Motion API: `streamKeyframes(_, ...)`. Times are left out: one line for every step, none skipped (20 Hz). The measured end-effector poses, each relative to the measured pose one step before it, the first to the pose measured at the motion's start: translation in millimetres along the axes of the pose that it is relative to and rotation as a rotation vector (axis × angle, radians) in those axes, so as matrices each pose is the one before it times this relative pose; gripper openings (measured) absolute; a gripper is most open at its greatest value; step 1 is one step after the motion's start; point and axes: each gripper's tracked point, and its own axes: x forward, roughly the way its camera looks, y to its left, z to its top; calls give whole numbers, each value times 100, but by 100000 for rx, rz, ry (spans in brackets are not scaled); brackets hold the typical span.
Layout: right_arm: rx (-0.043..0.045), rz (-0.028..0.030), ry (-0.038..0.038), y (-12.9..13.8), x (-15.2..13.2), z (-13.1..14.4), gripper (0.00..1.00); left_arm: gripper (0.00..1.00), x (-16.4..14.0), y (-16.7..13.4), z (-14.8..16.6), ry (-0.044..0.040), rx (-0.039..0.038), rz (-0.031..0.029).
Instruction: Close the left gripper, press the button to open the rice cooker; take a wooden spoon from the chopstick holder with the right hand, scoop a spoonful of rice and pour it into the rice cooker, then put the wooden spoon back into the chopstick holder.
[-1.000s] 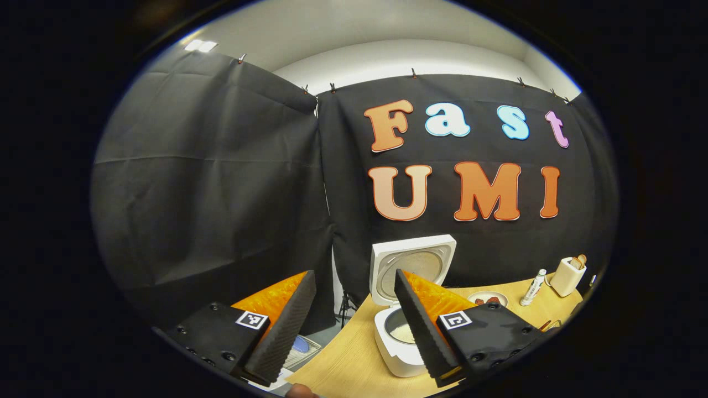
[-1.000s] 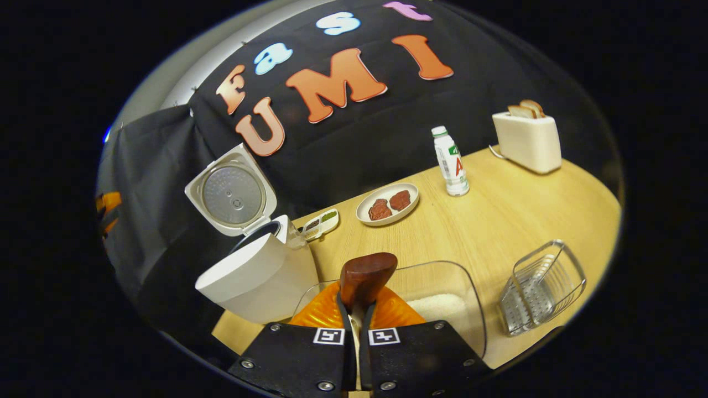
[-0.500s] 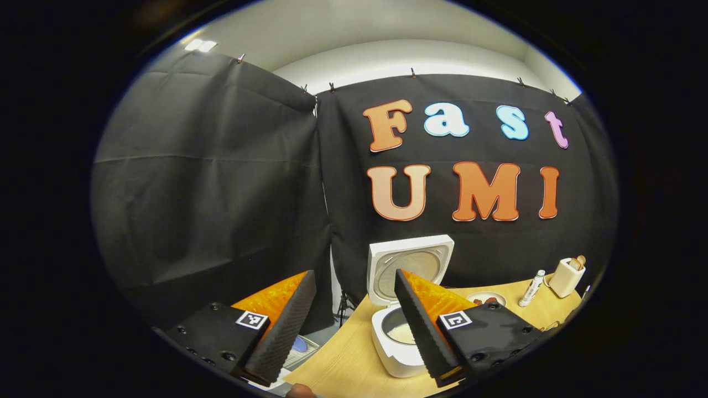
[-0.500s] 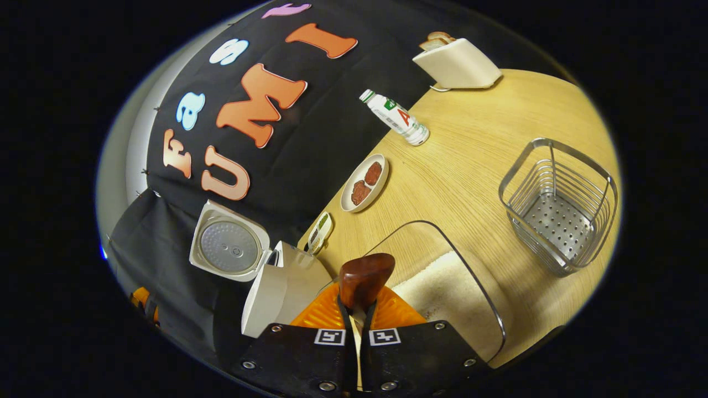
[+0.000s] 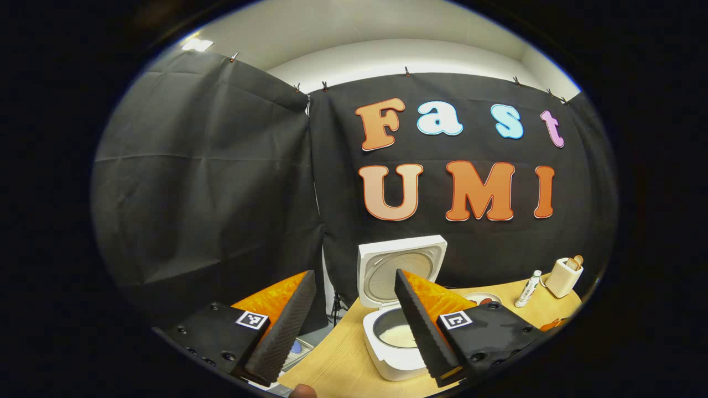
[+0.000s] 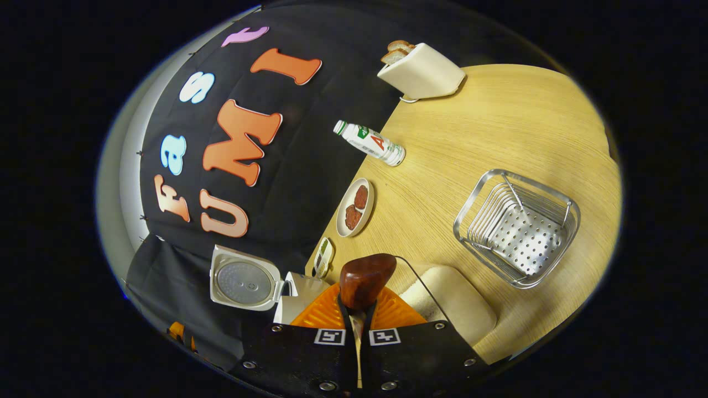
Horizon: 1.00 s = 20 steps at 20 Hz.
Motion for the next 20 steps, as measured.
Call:
streamKeyframes(1629, 570, -1613, 558, -268, 675, 2, 97, 355, -172, -38, 180, -614, -1325)
streamKeyframes(1366, 504, -1563, 463, -371, 550, 1, 97, 319, -217, -120, 273, -744, -1507)
streamKeyframes(1261, 371, -861, 612, -245, 335, 2, 99, 373, -166, -98, 519, -879, -1277)
streamKeyframes(1669, 344, -1350, 647, -330, 519, 1, 98, 408, -109, -81, 396, -622, -1116)
streamKeyframes(1345, 386, -1271, 644, -200, 491, 2, 98, 324, 44, -76, 428, -222, -803)
streamKeyframes(873, 121, -978, 535, -228, 149, 1, 98, 320, 55, -81, 269, -10, -527)
streamKeyframes(788, -229, -860, 576, -18, 117, 2, 98, 268, 127, -132, 375, 66, -459)
streamKeyframes(404, -302, -566, 681, -49, 83, 1, 98, 230, 117, -131, 285, -182, -399)
streamKeyframes(49, -298, -620, 697, -16, 70, 1, 98, 225, 64, -138, 371, -541, -722)
streamKeyframes(-347, 7, -749, 863, 15, -4, 1, 99, 196, 5, -222, 511, -781, -1006)
streamKeyframes(-256, 29, -423, 783, 109, -1, 1, 98, 177, 101, -305, 623, -799, -779)
streamKeyframes(-279, 383, -126, 974, 90, -57, 2, 98, 226, 262, -309, 834, -522, -584)
streamKeyframes(-1, 747, -122, 1036, 326, -44, 1, 99, 108, 275, -321, 660, -468, -374)
streamKeyframes(-158, 982, 56, 1119, 431, -186, 1, 99, 171, 179, -357, 633, -594, -554)
streamKeyframes(-468, 1112, 242, 1195, 441, -222, 1, 99, 209, 227, -379, 798, -493, -519)
streamKeyframes(-366, 1137, 190, 1295, 375, -340, 2, 99, 59, 401, -364, 841, -530, 136)
streamKeyframes(-435, 1035, 431, 1239, 578, -339, 2, 99, 151, 429, -339, 703, -639, 189)
streamKeyframes(-511, 1009, 707, 1117, 458, -517, 2, 99, 90, 403, -256, 617, -859, -10)
streamKeyframes(-320, 983, 664, 1148, 621, -478, 1, 99, -114, 330, -275, 752, -667, 141)
streamKeyframes(-511, 1090, 758, 1127, 676, -457, 2, 99, 57, 489, -162, 639, -296, -67)
